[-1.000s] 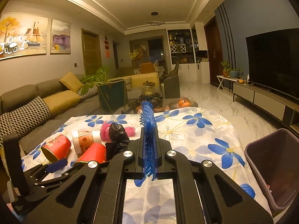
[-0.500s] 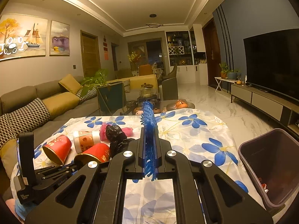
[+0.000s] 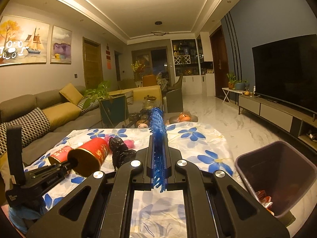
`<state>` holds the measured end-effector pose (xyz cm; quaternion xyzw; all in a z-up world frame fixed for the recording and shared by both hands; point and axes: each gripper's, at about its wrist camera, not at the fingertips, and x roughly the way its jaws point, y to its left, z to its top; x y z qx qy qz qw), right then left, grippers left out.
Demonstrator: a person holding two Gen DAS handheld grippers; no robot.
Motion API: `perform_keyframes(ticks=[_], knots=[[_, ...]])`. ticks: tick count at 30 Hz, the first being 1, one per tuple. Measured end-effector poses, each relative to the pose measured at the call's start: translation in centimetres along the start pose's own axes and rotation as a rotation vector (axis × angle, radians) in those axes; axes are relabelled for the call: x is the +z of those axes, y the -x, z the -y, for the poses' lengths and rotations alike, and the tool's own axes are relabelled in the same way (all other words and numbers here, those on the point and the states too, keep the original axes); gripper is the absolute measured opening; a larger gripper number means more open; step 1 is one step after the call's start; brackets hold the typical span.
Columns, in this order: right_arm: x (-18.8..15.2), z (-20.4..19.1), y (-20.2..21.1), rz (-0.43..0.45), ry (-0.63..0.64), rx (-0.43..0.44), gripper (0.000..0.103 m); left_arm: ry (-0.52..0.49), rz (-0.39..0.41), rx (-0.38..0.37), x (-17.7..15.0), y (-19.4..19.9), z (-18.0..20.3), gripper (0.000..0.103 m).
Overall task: Collect trash
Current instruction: 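Carry the red cup and blue mesh with both tools over the grey bin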
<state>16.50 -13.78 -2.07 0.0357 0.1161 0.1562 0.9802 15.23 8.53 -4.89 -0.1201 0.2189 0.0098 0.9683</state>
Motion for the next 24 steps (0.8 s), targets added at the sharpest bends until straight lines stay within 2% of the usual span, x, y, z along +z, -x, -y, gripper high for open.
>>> perform_keyframes(ticks=[11, 24], knots=[[0.3, 3.1, 3.6, 0.037, -0.013, -0.066, 0.007, -0.046, 0.034, -0.061, 1.2, 1.2, 4.9, 0.002], [0.3, 7.6, 6.0, 0.073, -0.031, -0.179, 0.007, -0.116, 0.040, -0.145, 1.4, 0.3, 11.5, 0.002]])
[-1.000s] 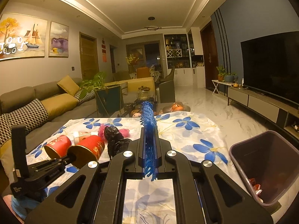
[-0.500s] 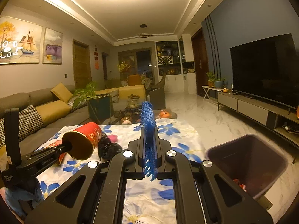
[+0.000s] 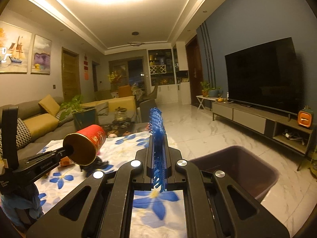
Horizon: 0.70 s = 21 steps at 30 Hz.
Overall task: Collect trash
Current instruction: 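Carry the red cup and blue mesh with both tools over the grey bin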
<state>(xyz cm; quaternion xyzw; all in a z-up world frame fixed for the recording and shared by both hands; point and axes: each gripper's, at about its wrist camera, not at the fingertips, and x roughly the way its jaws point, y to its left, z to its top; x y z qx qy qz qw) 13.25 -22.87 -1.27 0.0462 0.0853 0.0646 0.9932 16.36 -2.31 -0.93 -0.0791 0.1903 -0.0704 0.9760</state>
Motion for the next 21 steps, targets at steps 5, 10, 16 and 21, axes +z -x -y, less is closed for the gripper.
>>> perform_keyframes(ticks=[5, 10, 16, 21], knots=[[0.2, 2.3, 0.4, 0.013, -0.007, -0.050, 0.007, -0.018, -0.002, -0.042, 0.3, -1.1, 2.5, 0.002], [0.3, 4.4, 0.7, 0.023, -0.018, -0.099, 0.007, -0.042, -0.005, -0.086, 0.5, -2.2, 5.2, 0.002], [0.5, 6.3, 0.8, 0.028, -0.032, -0.148, 0.007, -0.080, -0.005, -0.128, 0.6, -3.3, 8.6, 0.002], [0.7, 7.7, 0.9, 0.034, -0.039, -0.185, 0.007, -0.111, -0.008, -0.159, 0.4, -4.4, 10.9, 0.002]])
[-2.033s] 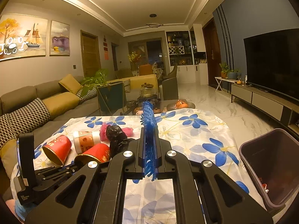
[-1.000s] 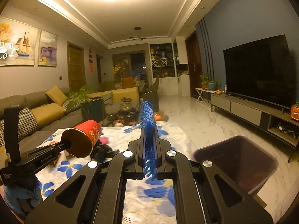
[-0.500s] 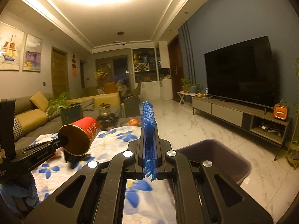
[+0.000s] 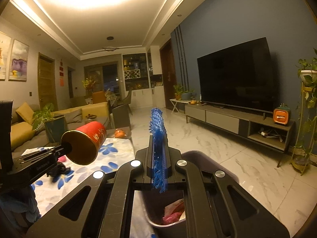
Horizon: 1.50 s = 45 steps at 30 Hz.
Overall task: Collect trash
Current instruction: 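Carry the red cup and blue mesh with both tools over the grey bin, then open both tools to drop the red cup and blue mesh into the bin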
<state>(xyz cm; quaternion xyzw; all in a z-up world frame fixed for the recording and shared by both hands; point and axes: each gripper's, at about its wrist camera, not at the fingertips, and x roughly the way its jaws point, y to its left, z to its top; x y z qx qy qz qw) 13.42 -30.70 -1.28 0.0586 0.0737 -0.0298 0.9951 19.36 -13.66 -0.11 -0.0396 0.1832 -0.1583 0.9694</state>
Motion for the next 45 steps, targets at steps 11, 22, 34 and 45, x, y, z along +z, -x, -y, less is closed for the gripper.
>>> perform_keyframes(ticks=[11, 22, 34, 45], knots=[[-0.4, 2.3, -0.7, -0.002, -0.013, -0.058, 0.007, -0.046, -0.008, -0.078, -0.2, -3.2, 4.1, 0.002], [-0.8, 3.0, -2.0, -0.018, -0.026, -0.069, 0.007, -0.051, -0.031, -0.113, -0.6, -6.2, 5.9, 0.002], [-1.1, 3.5, -3.2, -0.038, -0.042, -0.061, 0.012, -0.051, -0.058, -0.132, -1.3, -8.5, 6.7, 0.003], [-1.3, 4.1, -2.1, -0.018, -0.087, -0.099, 0.053, -0.069, -0.096, -0.147, -2.8, -10.1, 7.3, 0.039]])
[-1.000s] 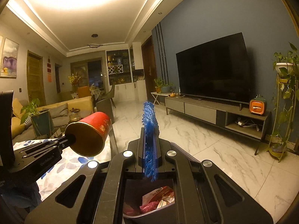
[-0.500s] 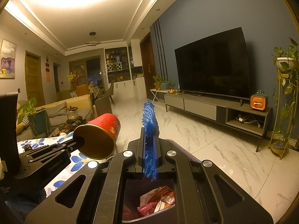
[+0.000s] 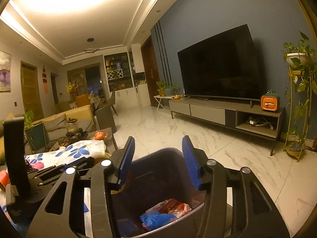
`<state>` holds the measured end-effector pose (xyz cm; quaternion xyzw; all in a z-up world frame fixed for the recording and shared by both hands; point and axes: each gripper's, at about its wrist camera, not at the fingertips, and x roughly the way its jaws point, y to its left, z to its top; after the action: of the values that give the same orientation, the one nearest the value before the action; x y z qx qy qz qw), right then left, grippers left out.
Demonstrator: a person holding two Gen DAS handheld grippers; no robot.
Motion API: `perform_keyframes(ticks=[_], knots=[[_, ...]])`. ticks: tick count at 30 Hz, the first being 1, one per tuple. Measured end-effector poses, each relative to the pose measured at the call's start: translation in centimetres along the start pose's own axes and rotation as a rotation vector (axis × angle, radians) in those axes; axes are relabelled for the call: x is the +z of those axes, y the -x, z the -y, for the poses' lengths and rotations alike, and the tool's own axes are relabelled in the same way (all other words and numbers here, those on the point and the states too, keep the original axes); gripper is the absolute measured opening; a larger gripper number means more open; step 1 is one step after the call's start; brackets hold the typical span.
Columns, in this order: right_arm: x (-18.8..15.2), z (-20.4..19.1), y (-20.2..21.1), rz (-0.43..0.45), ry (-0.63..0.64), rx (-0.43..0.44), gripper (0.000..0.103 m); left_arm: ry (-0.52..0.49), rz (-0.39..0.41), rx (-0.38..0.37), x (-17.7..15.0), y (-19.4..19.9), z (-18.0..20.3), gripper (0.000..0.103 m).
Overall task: Collect trash
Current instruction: 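Open both tools to drop the red cup and blue mesh into the bin, then move both open tools back toward the black bag and cups on the table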
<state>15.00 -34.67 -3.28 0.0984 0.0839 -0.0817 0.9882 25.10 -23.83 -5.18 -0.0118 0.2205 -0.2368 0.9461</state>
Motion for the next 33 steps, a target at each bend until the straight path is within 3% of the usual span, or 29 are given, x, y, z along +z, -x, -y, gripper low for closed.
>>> perform_keyframes(ticks=[3, 9, 15, 22, 33], knots=[[-0.1, -0.5, 0.6, 0.009, 0.012, 0.001, 0.061, 0.029, 0.011, 0.018, -0.4, 0.6, -0.7, 0.064], [-0.2, -1.4, 1.5, 0.010, 0.025, 0.021, 0.076, 0.045, 0.045, 0.102, -1.1, 3.3, -2.8, 0.087], [-0.5, -2.8, 1.9, -0.005, 0.043, 0.050, 0.084, 0.066, 0.078, 0.198, -1.9, 7.1, -5.3, 0.095], [-0.7, -4.4, 2.4, -0.026, 0.049, 0.078, 0.085, 0.056, 0.113, 0.302, -2.9, 11.7, -7.7, 0.097], [-1.3, -8.0, 2.5, -0.067, 0.062, 0.143, 0.086, 0.138, 0.111, 0.490, -4.7, 17.5, -13.3, 0.097]])
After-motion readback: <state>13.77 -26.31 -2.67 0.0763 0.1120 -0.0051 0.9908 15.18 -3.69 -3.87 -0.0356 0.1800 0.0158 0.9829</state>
